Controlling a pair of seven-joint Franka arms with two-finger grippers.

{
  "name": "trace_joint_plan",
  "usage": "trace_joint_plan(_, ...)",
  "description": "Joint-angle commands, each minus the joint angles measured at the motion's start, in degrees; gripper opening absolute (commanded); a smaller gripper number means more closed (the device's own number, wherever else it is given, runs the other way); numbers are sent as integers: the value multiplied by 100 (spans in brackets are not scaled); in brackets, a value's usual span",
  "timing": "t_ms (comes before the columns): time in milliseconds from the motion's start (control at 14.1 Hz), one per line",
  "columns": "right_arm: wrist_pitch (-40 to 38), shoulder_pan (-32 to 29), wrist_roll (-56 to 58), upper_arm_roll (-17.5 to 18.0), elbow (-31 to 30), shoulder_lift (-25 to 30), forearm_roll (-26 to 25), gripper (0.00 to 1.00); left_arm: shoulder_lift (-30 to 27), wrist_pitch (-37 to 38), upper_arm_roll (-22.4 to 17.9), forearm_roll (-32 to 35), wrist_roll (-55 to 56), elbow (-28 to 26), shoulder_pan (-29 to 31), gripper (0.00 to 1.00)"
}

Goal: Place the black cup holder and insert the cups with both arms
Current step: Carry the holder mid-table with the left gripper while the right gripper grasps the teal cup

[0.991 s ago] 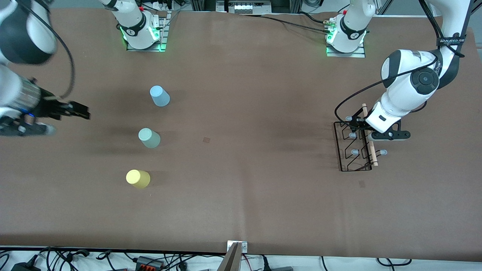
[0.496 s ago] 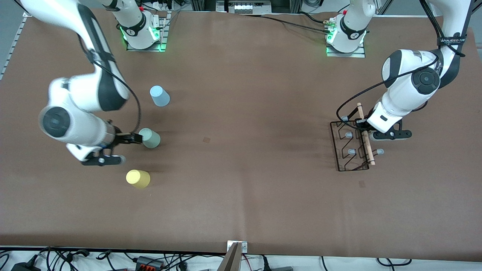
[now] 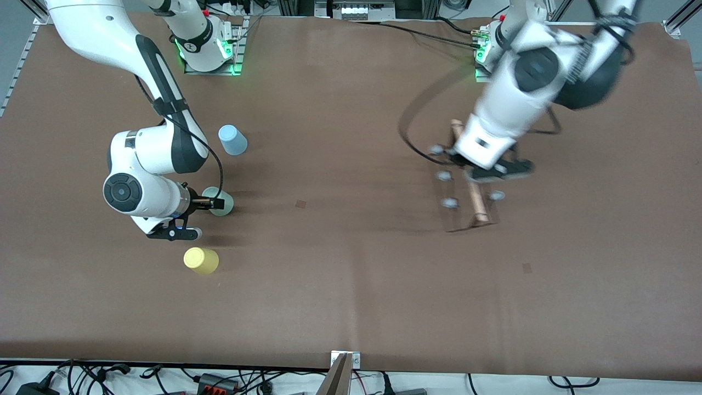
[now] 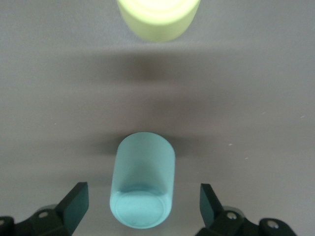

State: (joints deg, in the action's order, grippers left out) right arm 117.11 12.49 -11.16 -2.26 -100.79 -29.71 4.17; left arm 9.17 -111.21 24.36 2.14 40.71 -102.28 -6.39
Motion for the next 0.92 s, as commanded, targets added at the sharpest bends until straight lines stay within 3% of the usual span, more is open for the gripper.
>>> trace_joint_plan(0,75,-1,-44,15,-107,-43,330,100,1014,258,34,23,647,1383,-720,1)
trace_joint_plan(354,-4,-18,-53,15,-134,-167,357,100,2508,92,-36,716,1220,2966,-1697,1)
trace_joint_plan(566,-4,-18,-44,15,-169,-219,357,100,3063,-741,-62,884,1405,3109,-1918,1)
trace_joint_plan(708,-100,-27,9,15,-169,-228,357,51,3178,-911,-89,884,1405,3109,-1980,1)
trace_joint_plan(779,-205,-10,0,15,-143,-211,357,34,3196,-920,-89,884,1405,3109,-1980,1)
trace_joint_plan(850,-319,-1,-17,15,-108,-176,357,26,3231,-920,-89,884,1405,3109,-2023,1)
